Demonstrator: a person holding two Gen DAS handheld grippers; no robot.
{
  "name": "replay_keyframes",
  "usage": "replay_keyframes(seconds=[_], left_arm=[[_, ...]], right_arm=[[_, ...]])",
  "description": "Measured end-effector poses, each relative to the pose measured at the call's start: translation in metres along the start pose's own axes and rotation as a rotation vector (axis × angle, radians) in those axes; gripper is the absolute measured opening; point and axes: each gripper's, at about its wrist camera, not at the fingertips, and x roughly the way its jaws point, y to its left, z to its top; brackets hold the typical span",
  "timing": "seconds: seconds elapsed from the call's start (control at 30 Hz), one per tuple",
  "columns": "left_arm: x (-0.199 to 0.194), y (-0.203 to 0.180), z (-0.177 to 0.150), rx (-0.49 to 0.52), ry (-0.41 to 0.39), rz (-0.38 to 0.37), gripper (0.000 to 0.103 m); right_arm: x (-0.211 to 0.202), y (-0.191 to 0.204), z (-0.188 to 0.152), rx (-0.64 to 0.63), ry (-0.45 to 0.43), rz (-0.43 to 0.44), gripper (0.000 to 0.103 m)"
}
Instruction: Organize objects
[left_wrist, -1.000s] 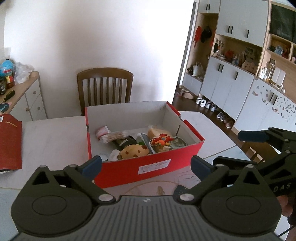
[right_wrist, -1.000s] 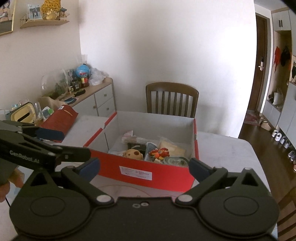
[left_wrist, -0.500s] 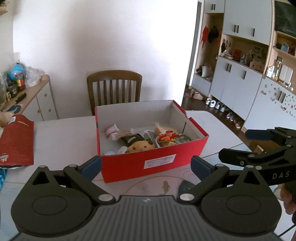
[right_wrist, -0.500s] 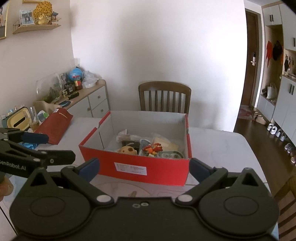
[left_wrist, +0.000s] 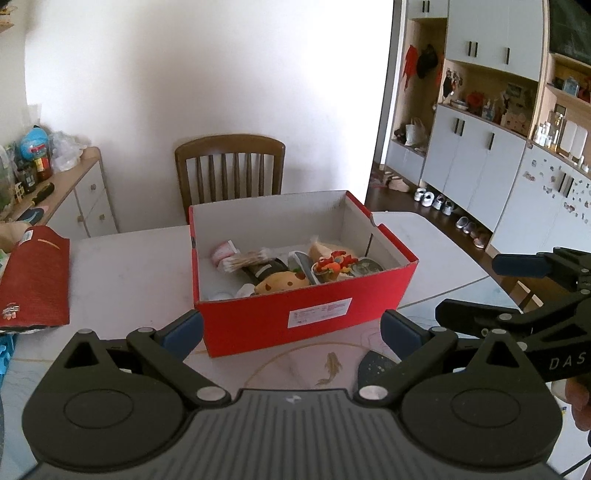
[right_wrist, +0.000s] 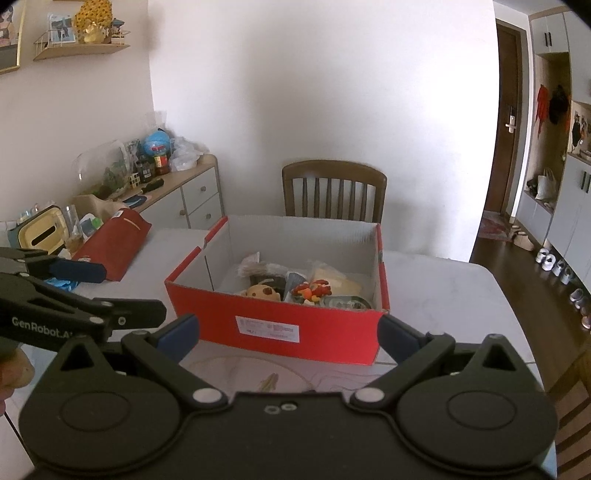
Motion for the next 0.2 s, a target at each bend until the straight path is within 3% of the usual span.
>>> replay_keyframes(seconds=[0.2], left_arm=[[0.0006, 0.0005, -0.0016, -0.013, 0.010, -0.010, 0.102]], right_arm=[[-0.0015, -0.0032, -0.0048, 0.025, 0.006, -0.008, 0.103]])
